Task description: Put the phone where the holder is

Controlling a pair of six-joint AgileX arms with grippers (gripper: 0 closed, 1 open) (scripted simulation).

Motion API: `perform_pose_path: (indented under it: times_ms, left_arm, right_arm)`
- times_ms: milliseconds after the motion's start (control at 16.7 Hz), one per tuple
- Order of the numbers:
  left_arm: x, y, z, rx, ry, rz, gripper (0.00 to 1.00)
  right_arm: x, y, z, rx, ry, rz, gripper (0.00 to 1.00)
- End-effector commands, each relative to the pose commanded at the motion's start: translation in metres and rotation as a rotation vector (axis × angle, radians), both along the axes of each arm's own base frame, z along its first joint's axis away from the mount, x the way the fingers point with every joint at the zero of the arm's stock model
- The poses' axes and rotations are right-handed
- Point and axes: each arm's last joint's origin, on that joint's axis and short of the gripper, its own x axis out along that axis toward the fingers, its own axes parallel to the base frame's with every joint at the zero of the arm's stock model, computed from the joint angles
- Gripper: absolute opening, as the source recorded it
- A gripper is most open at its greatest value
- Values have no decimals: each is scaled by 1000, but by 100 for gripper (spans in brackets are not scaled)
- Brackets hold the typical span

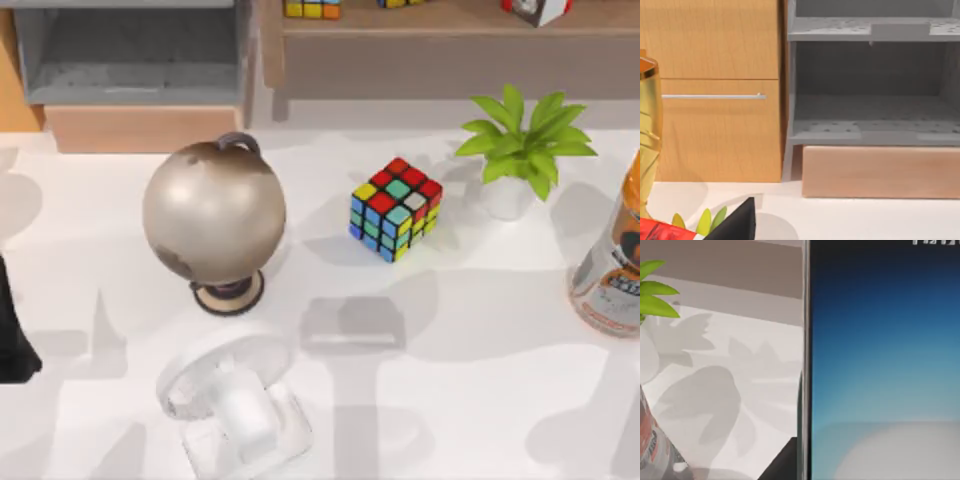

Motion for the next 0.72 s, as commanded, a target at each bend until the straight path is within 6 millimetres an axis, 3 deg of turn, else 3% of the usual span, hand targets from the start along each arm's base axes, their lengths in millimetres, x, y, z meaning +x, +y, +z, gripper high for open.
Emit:
perform_pose_path:
  times_ms: [300,720]
  left_arm:
    - [0,0,0,0,0,0,100]
    - [0,0,0,0,0,0,100]
  right_arm:
    - [8,7,-2,-39,-2,-14,0]
    - [39,11,-20,-16,-2,-6,0]
